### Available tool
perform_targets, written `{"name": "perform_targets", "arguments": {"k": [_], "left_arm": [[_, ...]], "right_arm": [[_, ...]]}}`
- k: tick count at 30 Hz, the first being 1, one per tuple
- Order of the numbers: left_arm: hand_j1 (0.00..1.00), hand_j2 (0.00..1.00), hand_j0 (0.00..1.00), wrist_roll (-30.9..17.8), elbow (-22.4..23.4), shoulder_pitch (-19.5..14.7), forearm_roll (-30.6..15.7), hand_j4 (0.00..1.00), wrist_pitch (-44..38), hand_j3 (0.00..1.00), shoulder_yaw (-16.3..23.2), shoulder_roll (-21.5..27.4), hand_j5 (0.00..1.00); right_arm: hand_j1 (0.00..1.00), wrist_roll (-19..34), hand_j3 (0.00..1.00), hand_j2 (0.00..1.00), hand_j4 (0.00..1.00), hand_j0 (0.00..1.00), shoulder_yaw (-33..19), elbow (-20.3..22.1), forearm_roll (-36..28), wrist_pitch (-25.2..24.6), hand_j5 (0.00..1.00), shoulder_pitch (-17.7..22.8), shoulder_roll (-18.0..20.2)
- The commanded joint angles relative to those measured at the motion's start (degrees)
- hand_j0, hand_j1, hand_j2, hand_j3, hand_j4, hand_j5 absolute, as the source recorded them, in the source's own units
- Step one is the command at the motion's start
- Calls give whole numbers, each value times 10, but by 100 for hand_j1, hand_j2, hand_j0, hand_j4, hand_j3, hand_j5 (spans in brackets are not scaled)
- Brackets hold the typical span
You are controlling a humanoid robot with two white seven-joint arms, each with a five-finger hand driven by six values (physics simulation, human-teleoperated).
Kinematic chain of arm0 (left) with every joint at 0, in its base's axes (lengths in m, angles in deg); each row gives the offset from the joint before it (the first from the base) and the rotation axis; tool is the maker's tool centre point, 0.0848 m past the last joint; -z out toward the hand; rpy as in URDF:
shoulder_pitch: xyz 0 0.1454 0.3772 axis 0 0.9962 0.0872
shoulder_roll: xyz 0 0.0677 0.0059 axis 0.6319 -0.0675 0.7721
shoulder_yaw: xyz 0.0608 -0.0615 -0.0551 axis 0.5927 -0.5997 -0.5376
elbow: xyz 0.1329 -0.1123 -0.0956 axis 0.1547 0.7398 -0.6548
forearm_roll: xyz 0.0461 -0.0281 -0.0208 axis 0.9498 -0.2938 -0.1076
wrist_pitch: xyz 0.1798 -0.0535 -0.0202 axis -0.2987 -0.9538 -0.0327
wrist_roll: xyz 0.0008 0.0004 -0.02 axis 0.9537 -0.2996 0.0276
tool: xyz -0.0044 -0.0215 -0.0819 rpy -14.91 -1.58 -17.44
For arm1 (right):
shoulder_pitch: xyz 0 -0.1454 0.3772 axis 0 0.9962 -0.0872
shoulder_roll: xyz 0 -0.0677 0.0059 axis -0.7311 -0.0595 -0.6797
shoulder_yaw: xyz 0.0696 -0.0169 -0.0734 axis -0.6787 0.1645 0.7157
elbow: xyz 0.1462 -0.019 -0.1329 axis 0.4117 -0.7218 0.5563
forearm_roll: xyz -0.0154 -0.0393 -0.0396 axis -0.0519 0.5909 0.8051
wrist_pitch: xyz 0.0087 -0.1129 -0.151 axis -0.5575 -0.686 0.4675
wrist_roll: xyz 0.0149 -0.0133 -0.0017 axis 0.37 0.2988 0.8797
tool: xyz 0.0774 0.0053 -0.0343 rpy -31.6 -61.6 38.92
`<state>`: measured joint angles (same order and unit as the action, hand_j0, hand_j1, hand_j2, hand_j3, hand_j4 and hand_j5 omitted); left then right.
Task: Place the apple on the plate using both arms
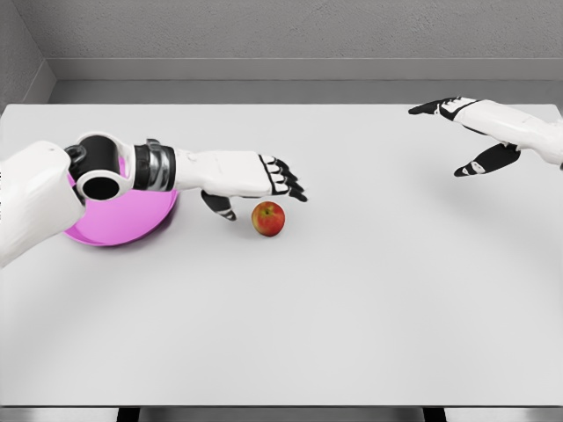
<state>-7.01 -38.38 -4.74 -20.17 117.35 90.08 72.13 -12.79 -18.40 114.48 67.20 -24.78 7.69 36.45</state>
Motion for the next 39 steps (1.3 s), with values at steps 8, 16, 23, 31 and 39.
{"name": "perform_targets", "arguments": {"k": [8,16,23,31,39], "left_arm": [[89,89,89,1,4,1,3,89,-1,89,17,-5,89],[89,89,89,0,7,3,5,89,-1,89,18,-5,89],[90,90,90,0,25,4,21,90,-1,90,22,-26,90],[90,90,90,0,30,4,22,90,-1,90,29,-30,90],[90,90,90,0,30,3,28,90,-1,90,39,-35,90]], "right_arm": [[100,0,100,100,100,100,0,2,-5,-2,100,1,1],[100,0,100,100,100,100,0,3,-4,-2,100,1,1],[100,0,100,100,100,100,0,3,-5,-2,100,1,2],[100,0,100,100,100,100,0,3,-5,-2,100,1,1],[100,0,100,100,100,100,0,3,-5,-2,100,1,2]]}}
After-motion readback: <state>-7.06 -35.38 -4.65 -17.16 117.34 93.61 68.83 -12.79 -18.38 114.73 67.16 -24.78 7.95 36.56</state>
